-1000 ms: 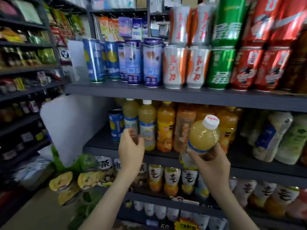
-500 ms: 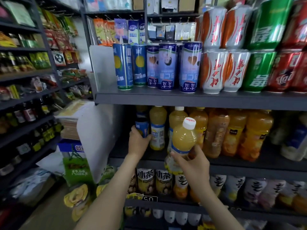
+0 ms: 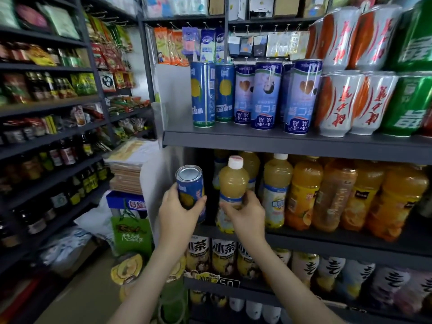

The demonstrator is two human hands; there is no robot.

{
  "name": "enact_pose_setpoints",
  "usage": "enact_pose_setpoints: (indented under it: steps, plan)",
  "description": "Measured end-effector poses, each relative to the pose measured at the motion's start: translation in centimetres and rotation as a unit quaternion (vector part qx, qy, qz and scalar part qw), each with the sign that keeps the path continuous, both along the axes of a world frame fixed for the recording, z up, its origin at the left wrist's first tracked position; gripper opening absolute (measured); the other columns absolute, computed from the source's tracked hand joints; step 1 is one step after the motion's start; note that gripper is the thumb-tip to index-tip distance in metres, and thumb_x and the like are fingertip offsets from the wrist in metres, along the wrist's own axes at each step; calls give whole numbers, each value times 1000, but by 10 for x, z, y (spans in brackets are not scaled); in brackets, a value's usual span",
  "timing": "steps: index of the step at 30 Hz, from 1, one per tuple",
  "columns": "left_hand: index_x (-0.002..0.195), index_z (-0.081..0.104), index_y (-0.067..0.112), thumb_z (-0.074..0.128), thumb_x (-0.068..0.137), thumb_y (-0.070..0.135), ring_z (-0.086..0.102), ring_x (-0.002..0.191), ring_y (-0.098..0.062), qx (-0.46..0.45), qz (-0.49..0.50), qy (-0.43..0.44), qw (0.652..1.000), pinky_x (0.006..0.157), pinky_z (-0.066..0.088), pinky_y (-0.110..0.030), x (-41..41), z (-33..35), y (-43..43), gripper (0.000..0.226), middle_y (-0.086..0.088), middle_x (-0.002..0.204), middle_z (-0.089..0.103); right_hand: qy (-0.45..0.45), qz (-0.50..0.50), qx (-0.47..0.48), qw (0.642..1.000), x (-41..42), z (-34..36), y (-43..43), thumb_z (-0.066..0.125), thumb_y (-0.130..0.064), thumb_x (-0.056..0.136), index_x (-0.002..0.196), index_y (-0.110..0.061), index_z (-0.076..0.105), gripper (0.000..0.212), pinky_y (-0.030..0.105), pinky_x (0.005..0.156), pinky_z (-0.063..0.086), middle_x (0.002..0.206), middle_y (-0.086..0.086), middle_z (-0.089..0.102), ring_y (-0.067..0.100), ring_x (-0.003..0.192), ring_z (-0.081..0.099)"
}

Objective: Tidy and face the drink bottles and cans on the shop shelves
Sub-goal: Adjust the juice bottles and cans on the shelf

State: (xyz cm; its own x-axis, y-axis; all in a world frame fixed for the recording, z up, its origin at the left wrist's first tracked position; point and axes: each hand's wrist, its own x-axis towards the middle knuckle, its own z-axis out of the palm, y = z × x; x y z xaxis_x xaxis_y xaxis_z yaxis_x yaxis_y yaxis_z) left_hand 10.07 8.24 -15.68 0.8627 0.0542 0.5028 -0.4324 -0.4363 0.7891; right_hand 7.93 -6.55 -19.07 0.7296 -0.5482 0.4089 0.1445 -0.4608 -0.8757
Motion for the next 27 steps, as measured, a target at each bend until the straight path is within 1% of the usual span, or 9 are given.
enact_pose_setpoints:
  steps: [4, 8, 11, 13, 16, 18, 20, 23, 27]
  plan:
    - [109, 57, 22, 76, 75, 28, 55, 91, -5, -28, -17, 22, 999, 75, 41, -21, -3, 0, 15, 39, 12, 97, 60, 37, -21, -28, 999, 38, 4, 16, 77, -32, 75, 112, -11, 55, 48, 22, 73, 42, 104, 5, 64, 18, 97, 61]
    - [105, 50, 33, 76, 76, 29, 50, 77, 10, -21, -19, 41, 999, 64, 37, -4, -9, -1, 20, 39, 28, 86, 52, 35, -43, -56, 997, 62, 5, 24, 76, -30, 78, 112, 0, 53, 51, 23, 71, 40, 108, 13, 61, 26, 101, 59]
    - [106, 51, 31, 76, 76, 30, 46, 72, 15, -10, -24, 51, 998, 59, 38, 0, -12, 2, 21, 39, 30, 83, 50, 64, -40, -70, 995, 70, 6, 26, 72, -28, 82, 122, 1, 46, 56, 24, 74, 39, 120, 17, 56, 29, 108, 56]
    - [108, 53, 30, 76, 75, 30, 48, 75, 16, -17, -36, 62, 997, 60, 40, -1, -13, 5, 21, 40, 28, 85, 54, 95, -22, -82, 992, 66, 8, 26, 66, -28, 87, 135, -2, 37, 62, 29, 82, 42, 132, 17, 48, 30, 117, 51]
    - [116, 58, 26, 77, 73, 34, 56, 85, 4, -28, -51, 76, 995, 69, 45, -11, -14, 12, 21, 48, 21, 91, 61, 97, 6, -71, 993, 38, 16, 23, 56, -28, 93, 144, -9, 28, 61, 33, 95, 42, 144, 12, 40, 27, 126, 45]
    - [116, 59, 30, 78, 70, 36, 58, 90, 0, -37, -68, 83, 994, 77, 51, -23, -20, 23, 21, 50, 22, 91, 62, 36, 51, -42, 997, 9, 33, 18, 56, -27, 94, 137, -15, 40, 48, 20, 88, 45, 130, 6, 53, 18, 116, 53]
    - [109, 61, 36, 78, 67, 40, 60, 89, 3, -44, -95, 77, 991, 79, 55, -30, -28, 39, 19, 46, 22, 90, 66, -26, 124, -14, 992, -21, 60, 14, 57, -33, 91, 121, -22, 53, 32, 18, 84, 49, 110, -6, 62, 5, 103, 58]
    - [101, 66, 36, 76, 63, 43, 62, 83, 10, -46, -141, 38, 988, 72, 52, -16, -40, 72, 14, 39, 23, 85, 70, -78, 236, -47, 967, -58, 103, 12, 61, -40, 82, 109, -31, 58, 29, 19, 83, 50, 101, -15, 64, -1, 99, 59]
    - [94, 67, 34, 79, 69, 25, 65, 79, 7, -81, -197, 1, 977, 65, 49, -10, -55, 117, 0, 29, 21, 83, 71, -101, 252, -108, 956, -77, 141, 4, 75, -29, 76, 108, -44, 51, 43, 13, 82, 48, 104, -26, 63, -5, 101, 58]
